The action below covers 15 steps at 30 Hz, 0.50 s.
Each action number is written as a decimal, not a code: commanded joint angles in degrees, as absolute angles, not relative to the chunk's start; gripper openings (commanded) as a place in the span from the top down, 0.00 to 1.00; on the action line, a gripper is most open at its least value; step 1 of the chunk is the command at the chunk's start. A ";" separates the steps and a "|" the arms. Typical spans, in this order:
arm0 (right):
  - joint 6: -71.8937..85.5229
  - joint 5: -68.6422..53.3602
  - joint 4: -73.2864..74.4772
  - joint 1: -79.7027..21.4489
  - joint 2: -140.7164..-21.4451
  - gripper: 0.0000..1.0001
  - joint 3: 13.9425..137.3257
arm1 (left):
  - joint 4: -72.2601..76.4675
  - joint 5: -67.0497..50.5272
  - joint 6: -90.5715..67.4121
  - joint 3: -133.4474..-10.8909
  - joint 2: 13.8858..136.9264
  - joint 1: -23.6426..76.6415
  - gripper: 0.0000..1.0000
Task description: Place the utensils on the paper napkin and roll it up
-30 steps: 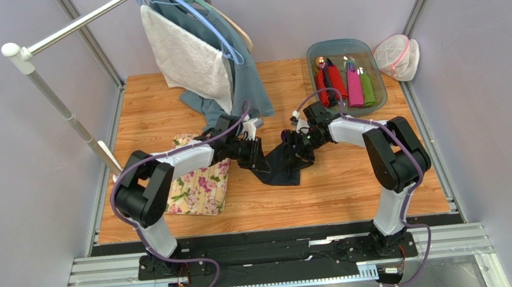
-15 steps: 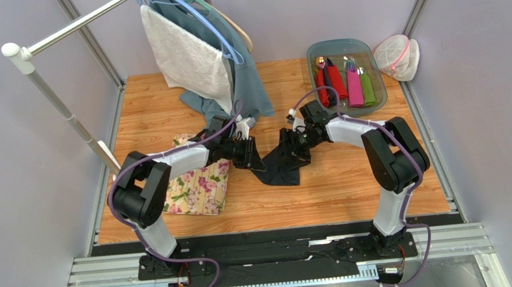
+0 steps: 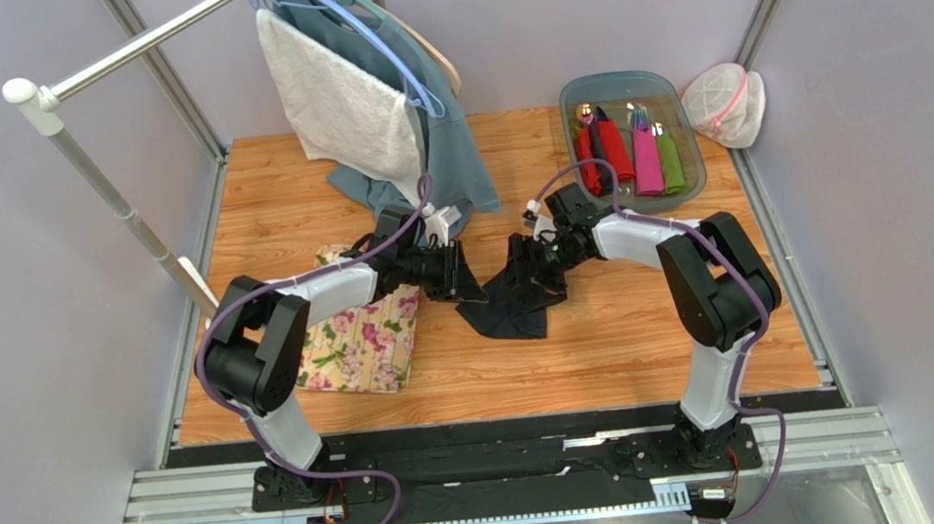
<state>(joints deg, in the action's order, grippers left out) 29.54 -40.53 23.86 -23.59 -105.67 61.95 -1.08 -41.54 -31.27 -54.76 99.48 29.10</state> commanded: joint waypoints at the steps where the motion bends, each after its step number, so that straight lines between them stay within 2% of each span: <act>1: 27.86 -38.85 26.80 -23.82 -103.01 0.29 62.93 | 1.41 -42.80 -31.82 -54.32 98.79 28.92 0.69; 15: 26.45 -36.38 28.66 -23.73 -100.99 0.29 62.67 | 2.11 -42.89 -32.08 -54.05 98.79 28.92 0.69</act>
